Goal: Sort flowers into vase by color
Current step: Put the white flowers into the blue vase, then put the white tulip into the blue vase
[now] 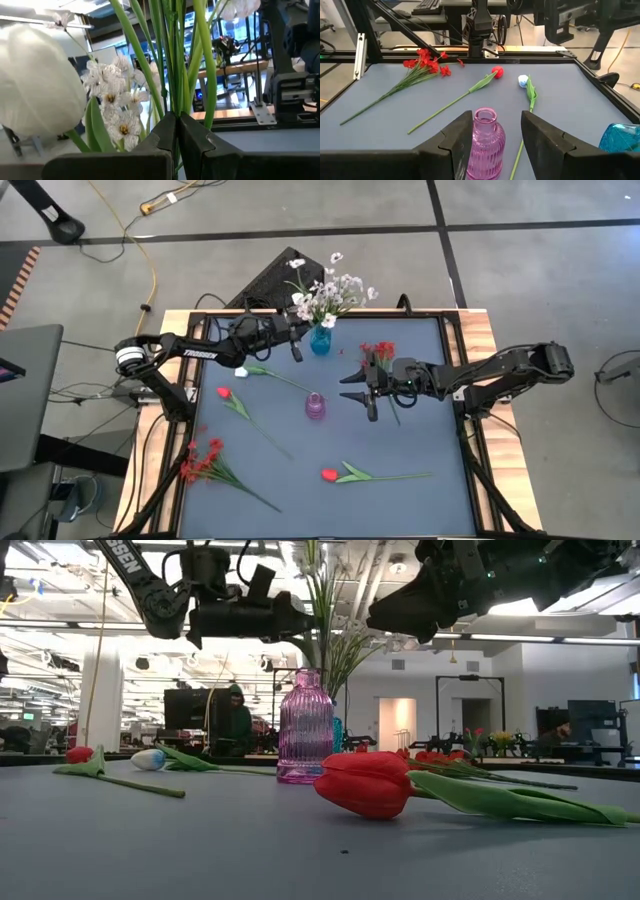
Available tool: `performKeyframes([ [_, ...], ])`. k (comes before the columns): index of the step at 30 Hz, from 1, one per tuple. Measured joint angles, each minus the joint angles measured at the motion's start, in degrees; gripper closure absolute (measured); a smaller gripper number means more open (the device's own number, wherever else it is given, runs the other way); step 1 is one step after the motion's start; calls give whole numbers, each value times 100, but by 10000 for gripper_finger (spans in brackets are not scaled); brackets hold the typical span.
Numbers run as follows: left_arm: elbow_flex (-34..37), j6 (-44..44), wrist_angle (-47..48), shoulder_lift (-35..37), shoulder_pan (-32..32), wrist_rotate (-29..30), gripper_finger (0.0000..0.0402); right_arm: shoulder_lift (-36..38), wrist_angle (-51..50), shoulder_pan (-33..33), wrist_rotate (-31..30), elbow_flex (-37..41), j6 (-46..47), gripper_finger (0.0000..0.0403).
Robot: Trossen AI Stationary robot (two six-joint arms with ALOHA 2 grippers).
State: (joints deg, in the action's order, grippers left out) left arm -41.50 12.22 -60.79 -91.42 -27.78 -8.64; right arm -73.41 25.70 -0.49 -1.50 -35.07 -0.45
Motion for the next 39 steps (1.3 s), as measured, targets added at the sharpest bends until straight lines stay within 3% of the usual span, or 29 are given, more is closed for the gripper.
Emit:
performKeyframes([
  [13, 2, -82, 411, -52, -8, 53, 401, 0, 15, 4, 0, 0, 72, 210],
  [21, 2, -308, 675, -52, -8, 596, 394, 0, 23, 13, 2, 0, 155, 210],
  [33, 2, -388, 1087, -52, -14, 647, 267, 0, 30, 50, 7, 0, 210, 210],
  [39, 2, -213, 1560, -31, -13, 352, 233, 0, 42, 48, 7, 0, 206, 210],
])
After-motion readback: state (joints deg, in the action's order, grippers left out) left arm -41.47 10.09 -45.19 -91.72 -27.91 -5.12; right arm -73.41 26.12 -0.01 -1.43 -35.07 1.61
